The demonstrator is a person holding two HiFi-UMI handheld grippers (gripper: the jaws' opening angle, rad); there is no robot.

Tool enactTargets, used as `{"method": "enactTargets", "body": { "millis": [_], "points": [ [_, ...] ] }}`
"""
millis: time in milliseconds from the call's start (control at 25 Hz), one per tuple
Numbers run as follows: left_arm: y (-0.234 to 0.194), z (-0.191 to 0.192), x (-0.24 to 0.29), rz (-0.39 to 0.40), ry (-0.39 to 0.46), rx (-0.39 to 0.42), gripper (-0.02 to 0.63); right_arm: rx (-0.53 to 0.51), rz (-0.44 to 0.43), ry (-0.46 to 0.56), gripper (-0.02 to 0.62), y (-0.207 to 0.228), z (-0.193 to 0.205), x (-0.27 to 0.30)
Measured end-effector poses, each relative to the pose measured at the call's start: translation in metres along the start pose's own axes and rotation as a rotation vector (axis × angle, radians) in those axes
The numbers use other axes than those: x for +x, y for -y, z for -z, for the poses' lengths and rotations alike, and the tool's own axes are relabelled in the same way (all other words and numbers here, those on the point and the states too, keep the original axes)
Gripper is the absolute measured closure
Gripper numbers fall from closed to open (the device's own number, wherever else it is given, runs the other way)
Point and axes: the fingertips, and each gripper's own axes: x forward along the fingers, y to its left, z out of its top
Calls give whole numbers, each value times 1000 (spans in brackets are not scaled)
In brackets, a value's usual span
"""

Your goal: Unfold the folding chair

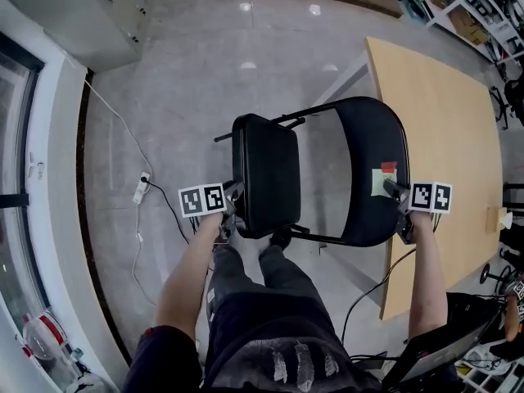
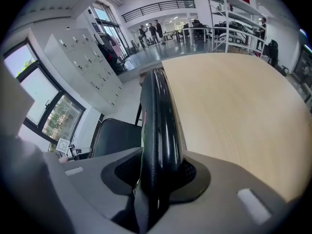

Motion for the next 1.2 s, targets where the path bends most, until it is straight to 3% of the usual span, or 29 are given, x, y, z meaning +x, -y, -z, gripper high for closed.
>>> {"method": "enactTargets", "body": {
  "millis": [320, 480, 920, 1200],
  "points": [
    [-53, -16, -20, -77, 38, -50, 480, 46, -18, -18, 454, -20, 6, 11],
    [-85, -18, -31, -137, 70, -44, 581, 72, -41, -34, 461, -36, 14, 21],
    [-180, -28, -31, -81, 134, -131, 595, 123, -49, -38, 469, -69, 30, 62],
    [-198, -26, -34, -88, 163, -180, 601, 140, -92, -38, 468, -61, 34, 65]
  ]
}}
